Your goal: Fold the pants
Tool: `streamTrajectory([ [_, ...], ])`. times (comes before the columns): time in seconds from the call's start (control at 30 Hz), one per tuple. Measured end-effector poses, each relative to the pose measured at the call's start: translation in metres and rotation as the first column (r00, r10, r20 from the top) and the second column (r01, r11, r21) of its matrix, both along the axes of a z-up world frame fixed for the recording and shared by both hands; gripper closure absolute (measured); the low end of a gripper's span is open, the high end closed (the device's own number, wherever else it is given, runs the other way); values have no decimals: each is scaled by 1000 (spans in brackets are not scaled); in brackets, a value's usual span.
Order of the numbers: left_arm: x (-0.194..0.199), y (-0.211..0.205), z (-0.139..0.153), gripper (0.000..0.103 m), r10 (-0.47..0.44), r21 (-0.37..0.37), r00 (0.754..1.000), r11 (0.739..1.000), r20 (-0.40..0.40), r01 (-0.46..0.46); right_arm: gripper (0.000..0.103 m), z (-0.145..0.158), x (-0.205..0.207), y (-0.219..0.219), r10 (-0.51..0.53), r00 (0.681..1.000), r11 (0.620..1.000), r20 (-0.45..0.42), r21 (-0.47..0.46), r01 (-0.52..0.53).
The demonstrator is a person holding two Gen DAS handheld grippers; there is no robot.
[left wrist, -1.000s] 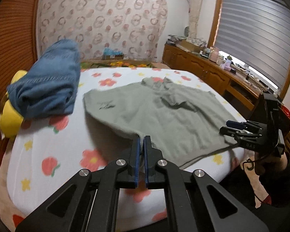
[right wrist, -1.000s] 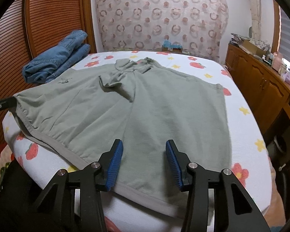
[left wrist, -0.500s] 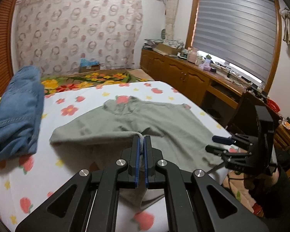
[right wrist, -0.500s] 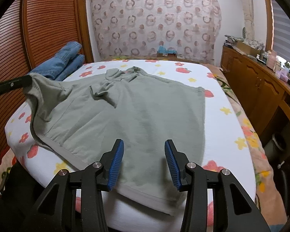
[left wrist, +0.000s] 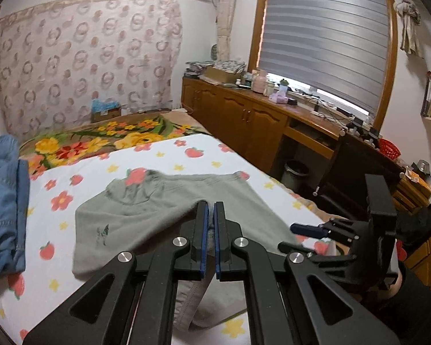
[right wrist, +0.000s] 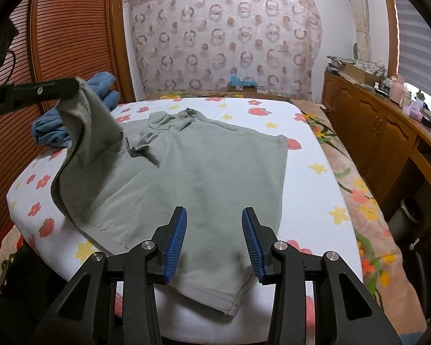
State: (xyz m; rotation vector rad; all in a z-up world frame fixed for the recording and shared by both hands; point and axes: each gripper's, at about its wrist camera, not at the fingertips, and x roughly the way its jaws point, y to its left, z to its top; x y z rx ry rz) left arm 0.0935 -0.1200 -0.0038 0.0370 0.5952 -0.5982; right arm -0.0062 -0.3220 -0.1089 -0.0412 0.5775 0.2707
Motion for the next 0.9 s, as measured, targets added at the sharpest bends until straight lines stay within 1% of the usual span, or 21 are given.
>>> streamTrajectory([
  [0.07,-1,-7,2,98,-9,8,1000,1000,7,9,62,0,-1,0,-1,1000,1000,1,0,1],
  [0.2,1,-14,-2,98,-15,15,1000,1000,-4,15,62,0,-3,-4,-4,1000,1000,2,4,4],
  [0.37,8,-14,-12,98,-13,10,999,1000,-39,14,62,-3,-6,-6,-16,1000,1000,-3,10,16],
  [0.47,7,-7,-14,97,5,4,999,1000,-43,-5,62,-4,-3,-4,-16,1000,1000,-9,16,16],
  [0.5,6,-4,-14,94,13,3,999,1000,-43,-13,62,-3,-4,-4,-15,1000,1000,-9,17,15],
  [0.53,6,2,-15,86,29,4,999,1000,-41,-29,62,-3,-4,-3,-14,1000,1000,-9,17,14],
  [0.57,6,5,-15,80,37,2,999,999,-39,-37,62,-3,-4,-2,-11,1000,1000,-9,18,11],
  [0.6,6,10,-16,78,46,2,998,999,-38,-46,62,-2,-3,0,-7,1000,1000,-8,18,7],
  [0.63,6,13,-17,70,56,4,998,998,-38,-56,62,-2,-3,1,-2,1000,1000,-7,17,2],
  [0.67,6,18,-19,60,75,7,996,997,-40,-75,62,-2,-1,3,6,1000,1000,-6,15,-6],
  [0.73,7,28,-23,57,106,11,994,994,-41,-105,62,-2,-1,4,10,1000,1000,-6,13,-10],
  [0.8,9,36,-31,40,146,38,988,989,-46,-144,62,-3,1,7,19,1000,1000,-7,11,-18],
  [0.83,10,40,-34,22,160,44,986,986,-46,-158,62,-4,1,8,22,1000,1000,-7,10,-22],
  [0.9,9,48,-42,21,171,39,984,985,-53,-169,62,-4,0,12,32,999,999,-6,8,-32],
])
